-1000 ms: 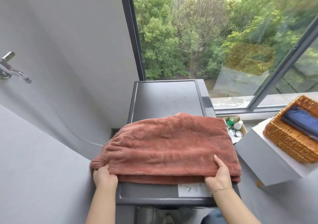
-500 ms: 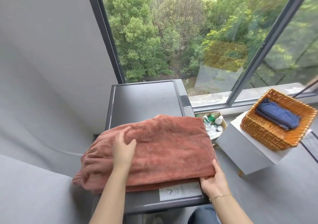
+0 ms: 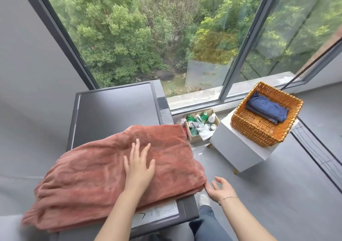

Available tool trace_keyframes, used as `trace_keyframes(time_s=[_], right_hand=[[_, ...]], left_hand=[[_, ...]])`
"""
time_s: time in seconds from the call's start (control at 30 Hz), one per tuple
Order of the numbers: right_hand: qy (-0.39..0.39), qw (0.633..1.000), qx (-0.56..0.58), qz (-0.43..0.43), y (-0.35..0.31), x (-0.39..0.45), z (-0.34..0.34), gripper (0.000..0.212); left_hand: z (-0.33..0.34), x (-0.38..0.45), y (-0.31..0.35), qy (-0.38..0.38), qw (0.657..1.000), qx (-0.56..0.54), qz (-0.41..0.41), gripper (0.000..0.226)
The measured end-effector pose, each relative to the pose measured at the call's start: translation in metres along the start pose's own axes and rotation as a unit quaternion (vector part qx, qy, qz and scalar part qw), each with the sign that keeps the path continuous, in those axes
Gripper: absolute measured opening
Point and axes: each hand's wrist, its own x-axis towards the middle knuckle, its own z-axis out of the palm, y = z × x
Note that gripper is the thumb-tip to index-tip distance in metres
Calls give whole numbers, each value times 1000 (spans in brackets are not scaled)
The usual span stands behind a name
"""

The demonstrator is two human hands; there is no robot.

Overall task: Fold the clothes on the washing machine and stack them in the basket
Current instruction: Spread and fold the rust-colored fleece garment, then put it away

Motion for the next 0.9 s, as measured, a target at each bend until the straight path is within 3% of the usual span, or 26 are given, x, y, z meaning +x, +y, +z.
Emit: trace_keyframes(time_s=[0.1,0.23,0.33,0.4,0.47,0.53,0.6,0.67,0.73,0.8,0.83,0.9], right_hand=[[8,996,-15,88,7,14,3,46],[-45,988,-83,120,8,20,17,18],[-63,995,-75,-9,-4,14,27,20],[31,985,-83,-148,-14,16,22,6],[157,961,-86,-211,-20,25,10,18],[169,970,-108,-137,-19,34,0,22],[124,979,-161,-29,-14,32,-1,16],[59,974,-216,-6,-11,28,8,3],[33,953,-299,-30,-10,20,21,7],[75,924,-358,-109,-7,19,33,29],[114,893,-401,-170,-7,19,36,44],[87,838,-457,-285,-4,15,49,47]], left_hand=[[21,7,34,-34,998,25,55,52],[49,4,42,-61,991,107,44,70],[52,1,36,-45,994,87,49,71],[51,-1,35,-34,995,79,52,67],[53,-3,37,-23,995,75,57,63],[54,-6,38,-20,995,77,63,61],[52,-7,38,-28,994,78,66,61],[48,-4,38,-35,995,69,68,62],[41,2,40,-21,997,29,62,58],[26,14,38,20,998,-45,31,41],[18,22,37,48,996,-78,14,33],[-4,43,30,115,989,-92,-18,28]])
